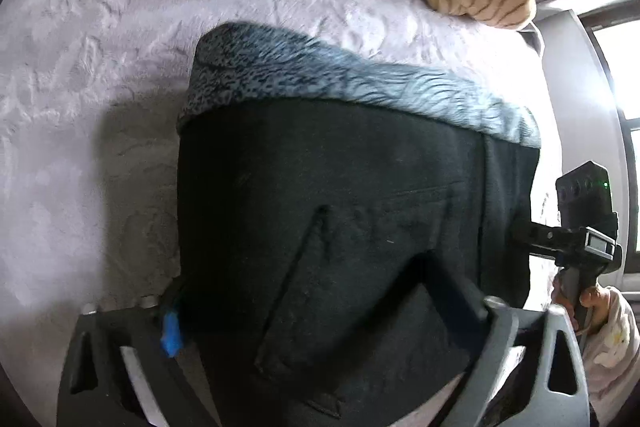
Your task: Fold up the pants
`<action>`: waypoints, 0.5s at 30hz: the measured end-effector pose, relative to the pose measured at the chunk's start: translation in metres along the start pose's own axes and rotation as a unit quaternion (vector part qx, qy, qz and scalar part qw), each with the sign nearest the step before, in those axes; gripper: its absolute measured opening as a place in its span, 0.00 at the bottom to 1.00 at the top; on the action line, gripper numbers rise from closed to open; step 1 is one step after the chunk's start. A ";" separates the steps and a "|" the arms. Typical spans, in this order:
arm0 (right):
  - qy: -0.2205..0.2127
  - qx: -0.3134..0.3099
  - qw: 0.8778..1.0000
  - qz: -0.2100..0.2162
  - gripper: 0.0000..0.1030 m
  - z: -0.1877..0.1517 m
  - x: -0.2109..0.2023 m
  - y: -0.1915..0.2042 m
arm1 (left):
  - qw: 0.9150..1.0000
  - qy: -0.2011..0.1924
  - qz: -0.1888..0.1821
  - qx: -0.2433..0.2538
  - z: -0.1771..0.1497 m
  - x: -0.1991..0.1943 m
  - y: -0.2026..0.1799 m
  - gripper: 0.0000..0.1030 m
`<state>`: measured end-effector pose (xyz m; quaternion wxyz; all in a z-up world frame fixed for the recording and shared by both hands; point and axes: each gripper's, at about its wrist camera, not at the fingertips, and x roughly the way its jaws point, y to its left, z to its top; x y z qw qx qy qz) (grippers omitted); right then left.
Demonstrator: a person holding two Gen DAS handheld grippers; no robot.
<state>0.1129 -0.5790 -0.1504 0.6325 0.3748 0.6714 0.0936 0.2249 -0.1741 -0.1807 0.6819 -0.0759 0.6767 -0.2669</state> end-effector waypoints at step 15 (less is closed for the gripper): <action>0.006 -0.010 0.995 0.102 0.42 -0.071 -0.035 0.064 | 0.998 -0.060 0.010 0.027 -0.047 -0.113 -0.027 0.66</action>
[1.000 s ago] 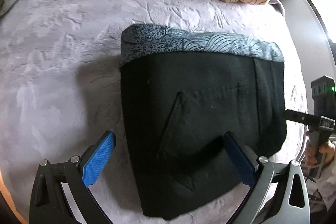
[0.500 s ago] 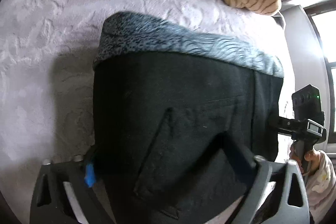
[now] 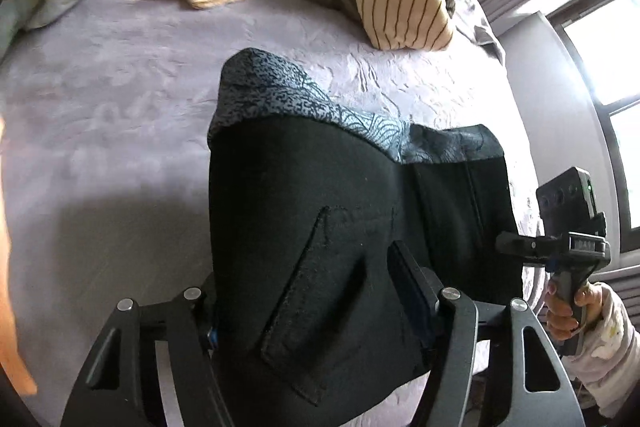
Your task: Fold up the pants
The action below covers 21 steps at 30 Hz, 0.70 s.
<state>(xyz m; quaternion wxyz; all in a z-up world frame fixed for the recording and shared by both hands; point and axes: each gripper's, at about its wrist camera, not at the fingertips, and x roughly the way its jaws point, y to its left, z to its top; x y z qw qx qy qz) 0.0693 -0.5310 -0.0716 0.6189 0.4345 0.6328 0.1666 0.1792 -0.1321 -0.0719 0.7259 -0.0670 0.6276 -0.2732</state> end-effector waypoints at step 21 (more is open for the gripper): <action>-0.001 0.043 0.983 -0.178 0.62 -0.104 0.100 0.005 | 0.992 0.051 0.108 -0.049 -0.095 -0.013 0.123 0.68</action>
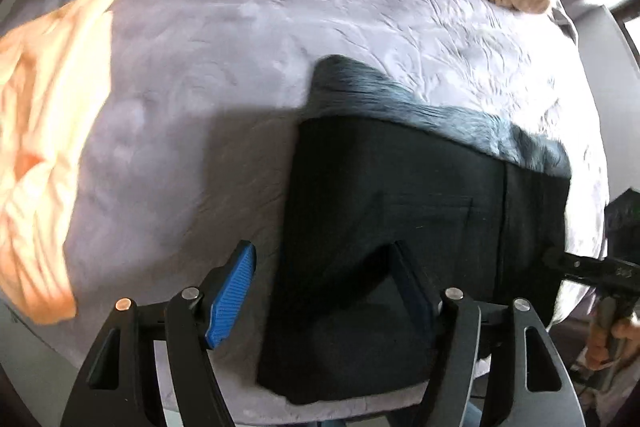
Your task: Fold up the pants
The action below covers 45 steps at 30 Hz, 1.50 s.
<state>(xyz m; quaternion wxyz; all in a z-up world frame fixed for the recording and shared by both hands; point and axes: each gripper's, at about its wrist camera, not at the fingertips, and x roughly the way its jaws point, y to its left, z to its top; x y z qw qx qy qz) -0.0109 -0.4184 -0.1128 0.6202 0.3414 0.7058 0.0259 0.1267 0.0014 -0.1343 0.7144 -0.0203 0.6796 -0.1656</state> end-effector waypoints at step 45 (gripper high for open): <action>-0.021 -0.135 0.974 -0.182 0.51 -0.018 0.012 0.057 | 0.990 -0.013 0.111 0.084 -0.034 -0.020 -0.065 1.00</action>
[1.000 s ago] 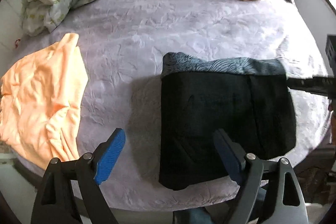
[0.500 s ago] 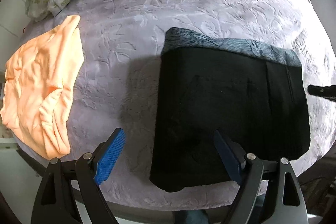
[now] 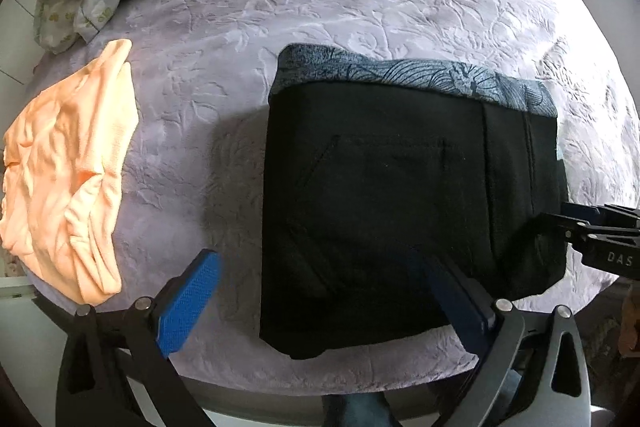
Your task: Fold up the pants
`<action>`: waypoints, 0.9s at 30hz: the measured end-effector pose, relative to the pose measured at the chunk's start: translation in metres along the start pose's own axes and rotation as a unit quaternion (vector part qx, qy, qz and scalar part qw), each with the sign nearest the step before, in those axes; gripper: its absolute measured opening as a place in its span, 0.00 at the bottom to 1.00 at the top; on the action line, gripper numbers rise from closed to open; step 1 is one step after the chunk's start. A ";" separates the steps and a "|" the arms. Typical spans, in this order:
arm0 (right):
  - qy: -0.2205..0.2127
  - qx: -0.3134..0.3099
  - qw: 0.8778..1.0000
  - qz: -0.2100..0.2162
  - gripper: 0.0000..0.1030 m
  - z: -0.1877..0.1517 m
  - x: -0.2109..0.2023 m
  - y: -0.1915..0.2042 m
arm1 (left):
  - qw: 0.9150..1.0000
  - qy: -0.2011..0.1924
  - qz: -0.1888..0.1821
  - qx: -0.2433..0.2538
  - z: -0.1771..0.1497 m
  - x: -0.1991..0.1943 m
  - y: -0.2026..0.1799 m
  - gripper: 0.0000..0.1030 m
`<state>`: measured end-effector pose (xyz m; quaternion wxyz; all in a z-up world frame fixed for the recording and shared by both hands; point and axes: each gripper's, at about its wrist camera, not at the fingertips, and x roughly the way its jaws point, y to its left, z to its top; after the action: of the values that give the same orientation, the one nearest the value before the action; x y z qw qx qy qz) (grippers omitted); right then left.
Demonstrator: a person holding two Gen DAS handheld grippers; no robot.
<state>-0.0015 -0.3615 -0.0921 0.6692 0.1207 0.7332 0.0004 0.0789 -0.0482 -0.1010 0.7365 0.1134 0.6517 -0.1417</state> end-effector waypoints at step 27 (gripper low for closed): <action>-0.078 0.050 0.991 -0.097 1.00 -0.043 -0.060 0.046 | 0.999 -0.036 0.001 0.024 -0.021 -0.019 0.022 1.00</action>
<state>-0.0314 -0.3205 -0.0214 0.7145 0.0824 0.6859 -0.1108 0.0651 -0.0187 -0.0853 0.7565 0.1265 0.6214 -0.1600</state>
